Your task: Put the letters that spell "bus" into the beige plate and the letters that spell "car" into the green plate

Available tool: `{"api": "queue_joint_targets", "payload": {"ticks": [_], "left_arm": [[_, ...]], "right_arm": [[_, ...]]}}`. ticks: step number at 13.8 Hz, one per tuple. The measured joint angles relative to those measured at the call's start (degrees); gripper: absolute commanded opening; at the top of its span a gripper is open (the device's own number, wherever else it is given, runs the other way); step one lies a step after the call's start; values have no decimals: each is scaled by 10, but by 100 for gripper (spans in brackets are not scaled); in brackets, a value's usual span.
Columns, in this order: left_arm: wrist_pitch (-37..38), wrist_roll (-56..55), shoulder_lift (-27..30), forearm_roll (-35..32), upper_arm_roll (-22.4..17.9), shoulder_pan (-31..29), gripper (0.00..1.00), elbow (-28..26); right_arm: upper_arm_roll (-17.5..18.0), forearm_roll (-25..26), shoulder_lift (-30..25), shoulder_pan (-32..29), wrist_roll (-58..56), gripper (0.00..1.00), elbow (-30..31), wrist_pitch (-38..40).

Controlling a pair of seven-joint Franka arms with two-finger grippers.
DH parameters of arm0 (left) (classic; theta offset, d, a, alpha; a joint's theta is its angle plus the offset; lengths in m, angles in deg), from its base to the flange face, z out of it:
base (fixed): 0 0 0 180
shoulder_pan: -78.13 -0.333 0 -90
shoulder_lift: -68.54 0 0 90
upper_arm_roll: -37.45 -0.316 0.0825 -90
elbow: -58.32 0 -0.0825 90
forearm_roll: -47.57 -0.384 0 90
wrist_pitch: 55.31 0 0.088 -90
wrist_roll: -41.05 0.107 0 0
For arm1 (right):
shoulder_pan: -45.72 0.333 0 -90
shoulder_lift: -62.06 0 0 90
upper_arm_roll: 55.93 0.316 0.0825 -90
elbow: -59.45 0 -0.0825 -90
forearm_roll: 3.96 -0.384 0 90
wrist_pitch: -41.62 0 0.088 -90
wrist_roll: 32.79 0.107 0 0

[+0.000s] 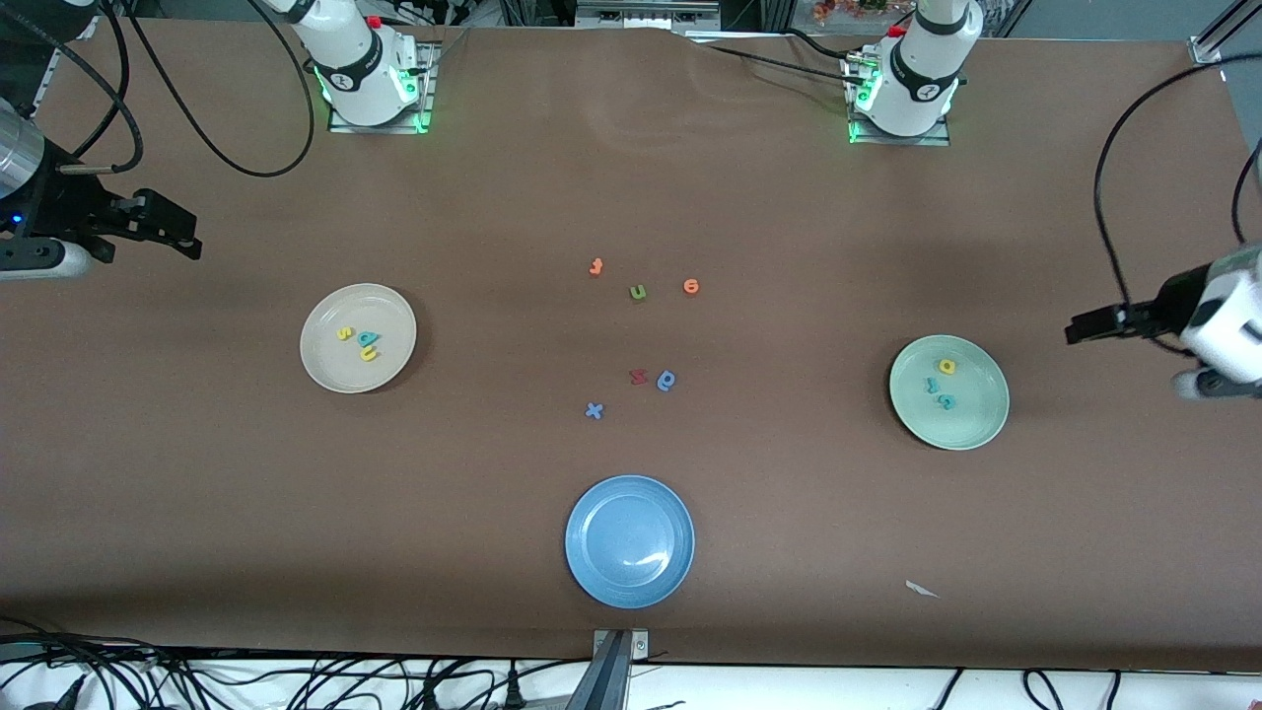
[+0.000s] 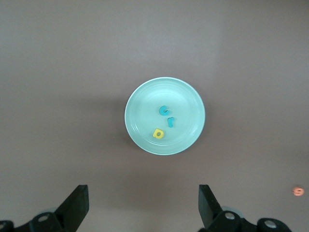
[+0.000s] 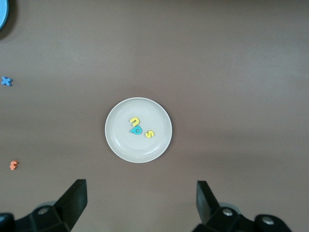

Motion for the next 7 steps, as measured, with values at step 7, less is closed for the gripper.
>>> {"api": "queue_joint_targets", "payload": {"ticks": [7], "left_arm": [[-1, 3, 65, 1, -11, 47, 100, -28]], "right_arm": [[-16, 0, 0, -1, 0, 100, 0, 1]]}}
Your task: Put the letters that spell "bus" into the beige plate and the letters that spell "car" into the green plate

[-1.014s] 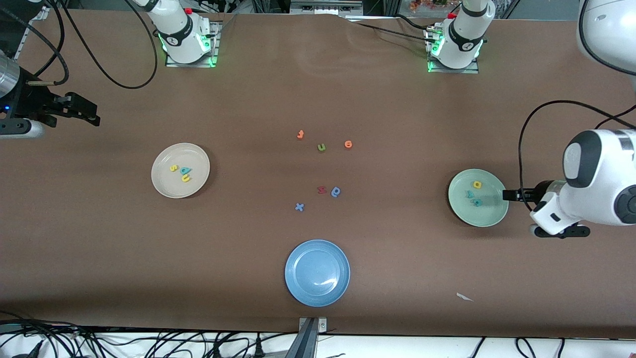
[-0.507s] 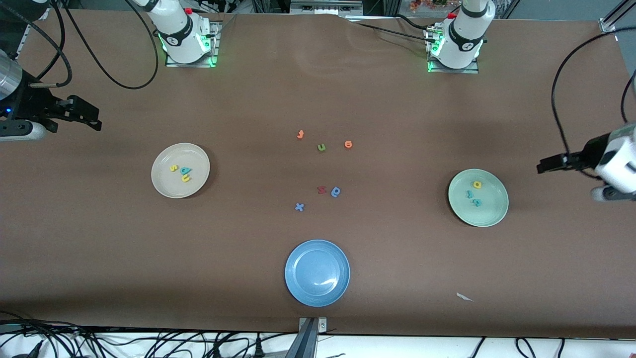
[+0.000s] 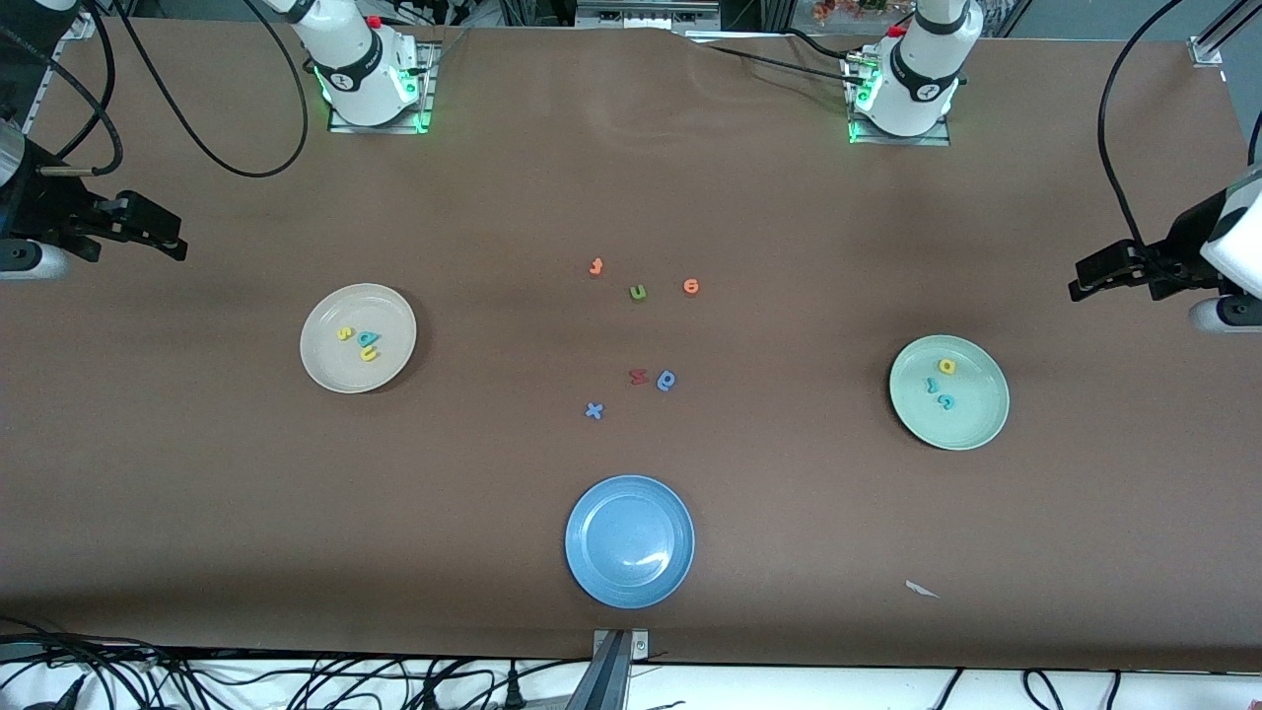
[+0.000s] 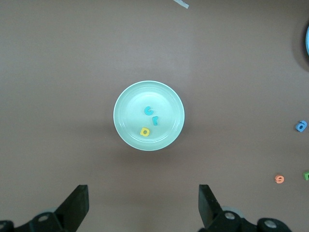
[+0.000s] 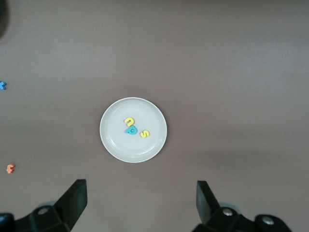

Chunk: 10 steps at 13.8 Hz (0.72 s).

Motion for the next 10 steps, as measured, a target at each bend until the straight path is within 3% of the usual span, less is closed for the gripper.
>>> {"api": "queue_joint_targets", "payload": {"ticks": [5, 10], "left_arm": [[1, 0, 2, -2, -5, 4, 100, 0], [6, 0, 3, -3, -6, 4, 100, 0]], "right_arm": [[0, -1, -2, 0, 0, 100, 3, -2], [0, -2, -39, 0, 0, 100, 63, -39]]}}
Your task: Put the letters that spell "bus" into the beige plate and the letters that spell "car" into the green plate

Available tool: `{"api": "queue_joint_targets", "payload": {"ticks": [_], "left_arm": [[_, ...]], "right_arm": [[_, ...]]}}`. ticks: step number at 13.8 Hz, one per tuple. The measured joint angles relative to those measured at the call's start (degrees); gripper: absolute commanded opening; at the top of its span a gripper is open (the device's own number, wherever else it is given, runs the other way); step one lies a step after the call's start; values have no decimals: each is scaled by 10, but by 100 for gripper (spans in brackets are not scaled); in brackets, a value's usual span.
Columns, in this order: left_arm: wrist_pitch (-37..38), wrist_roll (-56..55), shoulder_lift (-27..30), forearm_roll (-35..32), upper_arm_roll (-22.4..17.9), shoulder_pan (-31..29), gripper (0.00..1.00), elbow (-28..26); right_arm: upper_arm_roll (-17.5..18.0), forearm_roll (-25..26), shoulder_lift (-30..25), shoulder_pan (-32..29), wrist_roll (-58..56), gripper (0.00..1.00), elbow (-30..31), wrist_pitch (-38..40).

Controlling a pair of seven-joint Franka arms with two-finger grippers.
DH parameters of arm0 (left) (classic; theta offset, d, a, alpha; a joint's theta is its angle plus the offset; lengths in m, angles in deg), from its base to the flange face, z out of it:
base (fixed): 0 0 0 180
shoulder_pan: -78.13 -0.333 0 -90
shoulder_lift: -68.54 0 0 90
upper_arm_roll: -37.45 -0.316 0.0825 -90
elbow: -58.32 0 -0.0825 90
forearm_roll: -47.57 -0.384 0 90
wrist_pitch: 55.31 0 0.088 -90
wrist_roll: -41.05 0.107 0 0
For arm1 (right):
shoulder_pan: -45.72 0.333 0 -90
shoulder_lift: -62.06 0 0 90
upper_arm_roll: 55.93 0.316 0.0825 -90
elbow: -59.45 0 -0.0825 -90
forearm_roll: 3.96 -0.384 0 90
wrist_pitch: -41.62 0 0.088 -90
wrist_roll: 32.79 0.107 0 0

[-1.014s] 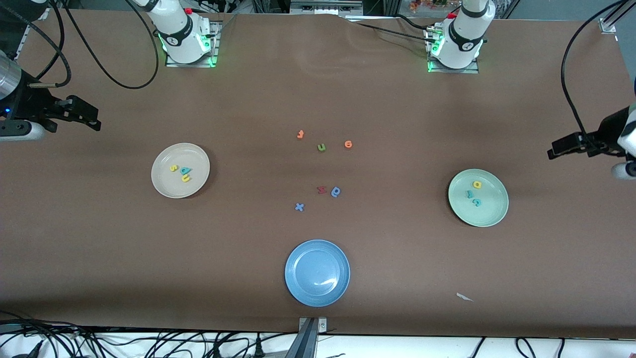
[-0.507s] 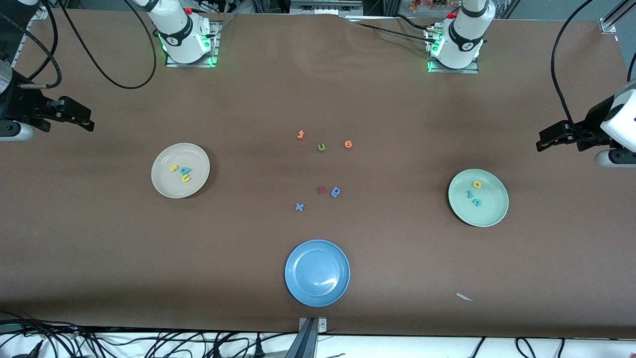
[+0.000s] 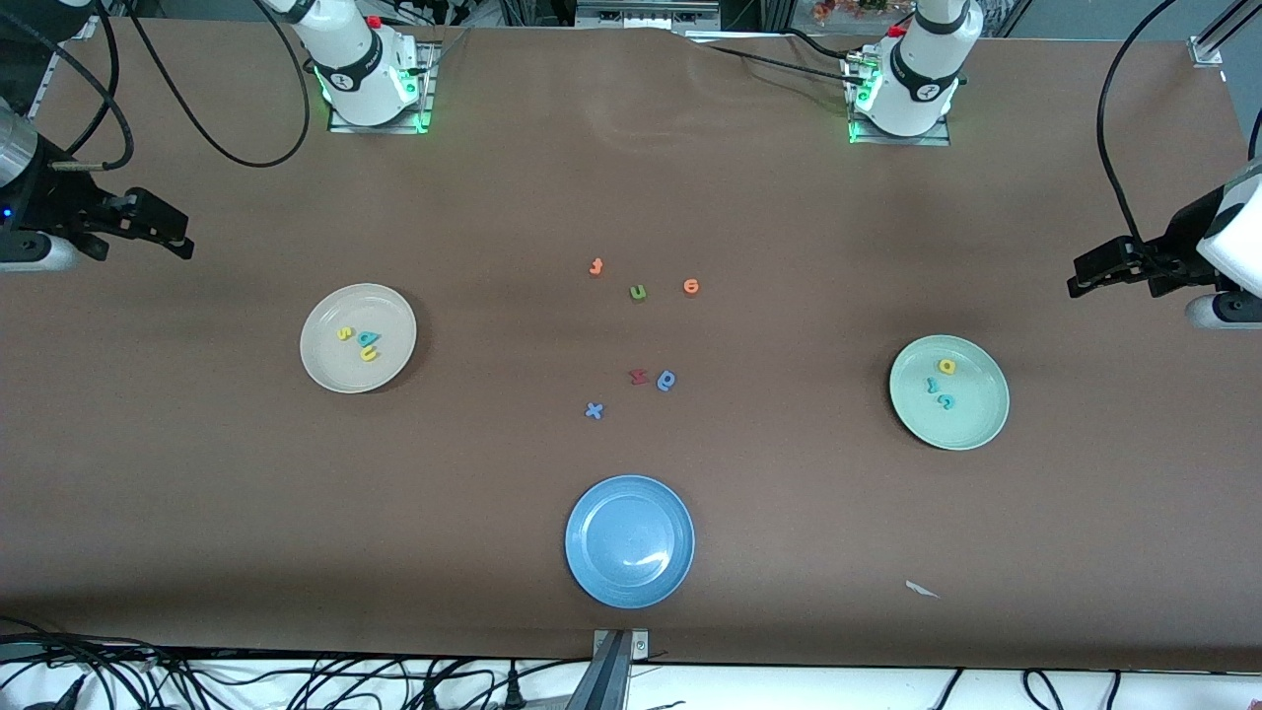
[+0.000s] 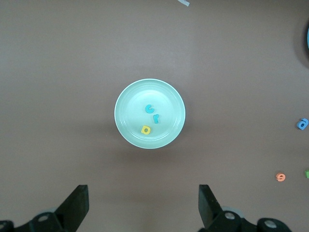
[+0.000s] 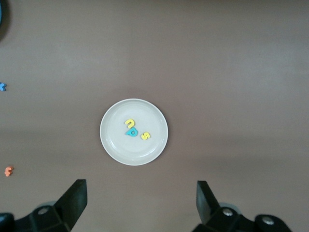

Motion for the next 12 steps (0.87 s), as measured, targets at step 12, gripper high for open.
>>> {"api": "queue_joint_targets", "payload": {"ticks": [12], "left_arm": [[4, 3, 0, -4, 0, 0, 100, -2]], "right_arm": [[-12, -5, -6, 0, 0, 100, 10, 6]]}}
